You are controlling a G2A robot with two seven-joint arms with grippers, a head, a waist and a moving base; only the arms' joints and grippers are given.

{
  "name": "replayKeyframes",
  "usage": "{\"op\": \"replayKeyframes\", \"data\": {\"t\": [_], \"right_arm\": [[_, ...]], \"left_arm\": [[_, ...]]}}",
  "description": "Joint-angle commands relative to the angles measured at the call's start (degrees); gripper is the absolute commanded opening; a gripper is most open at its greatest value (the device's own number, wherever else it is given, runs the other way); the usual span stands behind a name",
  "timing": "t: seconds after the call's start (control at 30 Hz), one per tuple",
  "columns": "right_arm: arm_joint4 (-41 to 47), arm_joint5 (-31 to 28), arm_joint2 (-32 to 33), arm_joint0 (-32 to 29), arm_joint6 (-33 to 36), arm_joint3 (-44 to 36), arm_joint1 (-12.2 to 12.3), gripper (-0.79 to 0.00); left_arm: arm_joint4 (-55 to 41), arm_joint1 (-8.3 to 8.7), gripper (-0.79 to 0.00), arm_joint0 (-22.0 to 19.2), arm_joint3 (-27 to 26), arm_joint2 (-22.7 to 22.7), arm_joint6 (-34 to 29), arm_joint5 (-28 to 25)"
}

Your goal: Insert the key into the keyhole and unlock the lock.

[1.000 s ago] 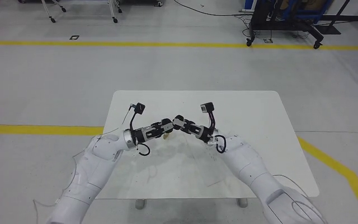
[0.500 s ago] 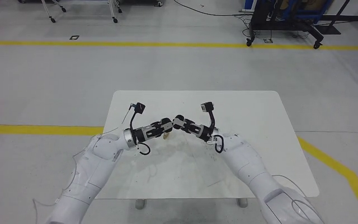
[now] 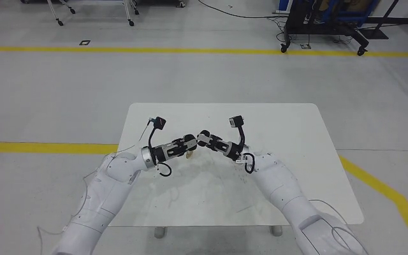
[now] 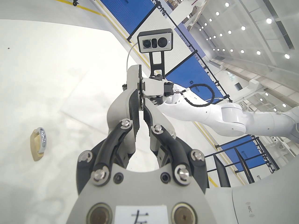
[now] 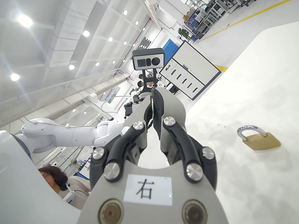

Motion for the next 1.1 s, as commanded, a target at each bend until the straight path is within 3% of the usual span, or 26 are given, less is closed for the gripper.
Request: {"op": "replayKeyframes", "data": {"t": [0.0,0.23,0.47,0.83,0.93,1.0,1.03,1.07], "right_arm": [[-0.1,0.0,0.1,0.0,0.0,0.0,-0.1,-0.631],[-0.4,0.0,0.3,0.0,0.0,0.4,-0.4,-0.65],[0.0,0.0,1.0,-0.2,0.0,0.6,-0.4,-0.591],[-0.1,0.0,2.9,-1.5,0.0,-0.7,0.2,-0.582],[-0.1,0.0,2.9,-1.7,0.0,-0.8,0.3,-0.619],[0.0,0.0,2.7,-1.8,0.0,-1.0,0.3,-0.699],[0.0,0.0,2.5,-1.8,0.0,-1.2,0.3,-0.779],[0.2,0.0,2.3,-1.8,0.0,-1.3,0.3,-0.785]], "left_arm": [[0.0,0.04,-0.785,0.0,0.0,0.0,0.0,0.0],[0.0,0.12,-0.785,-0.1,0.0,0.1,0.1,0.1],[-0.1,0.19,-0.785,-0.1,0.0,0.3,0.5,0.3],[0.1,0.31,-0.785,-0.1,-0.1,0.4,0.7,0.4],[0.0,0.35,-0.785,-0.1,-0.1,0.4,0.7,0.4],[0.0,0.37,-0.785,-0.1,-0.1,0.4,0.8,0.4],[0.0,0.38,-0.785,-0.1,-0.1,0.4,0.8,0.4],[0.0,0.4,-0.785,-0.1,-0.1,0.5,0.8,0.4]]}}
